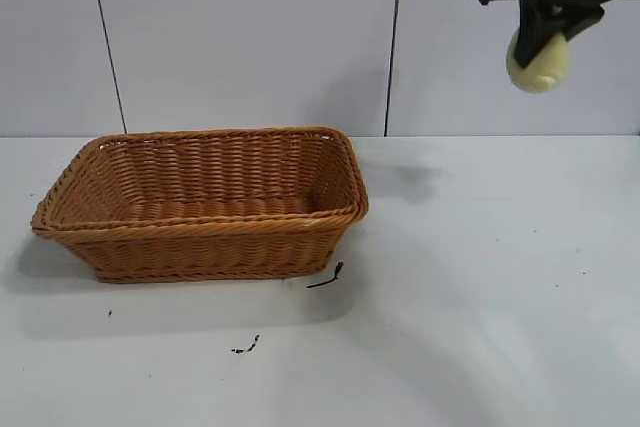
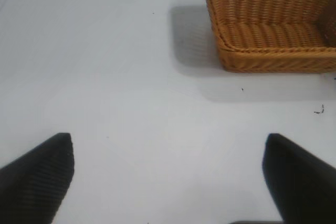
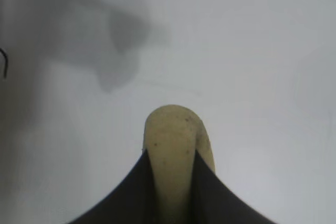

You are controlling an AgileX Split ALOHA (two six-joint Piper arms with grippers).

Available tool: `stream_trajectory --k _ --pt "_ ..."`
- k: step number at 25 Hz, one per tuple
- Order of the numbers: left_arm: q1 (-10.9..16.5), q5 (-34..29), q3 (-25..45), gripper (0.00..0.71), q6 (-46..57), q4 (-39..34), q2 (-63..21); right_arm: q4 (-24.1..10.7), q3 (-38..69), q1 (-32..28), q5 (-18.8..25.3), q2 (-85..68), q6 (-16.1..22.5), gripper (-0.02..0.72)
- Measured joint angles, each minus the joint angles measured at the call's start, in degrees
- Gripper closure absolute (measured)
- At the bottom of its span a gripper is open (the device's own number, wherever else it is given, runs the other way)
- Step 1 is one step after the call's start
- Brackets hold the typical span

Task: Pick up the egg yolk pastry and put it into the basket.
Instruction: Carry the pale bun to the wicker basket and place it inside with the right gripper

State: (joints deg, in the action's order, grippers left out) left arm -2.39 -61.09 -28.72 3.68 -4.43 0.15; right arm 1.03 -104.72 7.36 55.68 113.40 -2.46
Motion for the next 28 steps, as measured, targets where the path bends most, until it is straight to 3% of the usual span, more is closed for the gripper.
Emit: stream_trajectory --k 11,17,20,23,28 --pt "0.0 0.0 0.0 0.014 0.0 0.0 0.0 0.13 -18.72 14.77 6.18 11.19 0.0 0.643" --pt "0.0 0.0 0.0 0.014 0.0 0.0 0.0 0.29 -23.23 22.94 5.69 16.77 -0.13 0.643" --pt "0.0 0.0 0.0 0.014 0.0 0.0 0.0 0.36 -23.4 25.41 3.4 19.26 -0.19 0.643" --pt "0.0 0.0 0.0 0.014 0.0 0.0 0.0 0.46 -23.4 26.55 0.77 21.89 -0.19 0.643" --pt "0.0 0.0 0.0 0.014 0.0 0.0 0.0 1.38 -23.4 26.56 0.34 26.11 -0.19 0.643"
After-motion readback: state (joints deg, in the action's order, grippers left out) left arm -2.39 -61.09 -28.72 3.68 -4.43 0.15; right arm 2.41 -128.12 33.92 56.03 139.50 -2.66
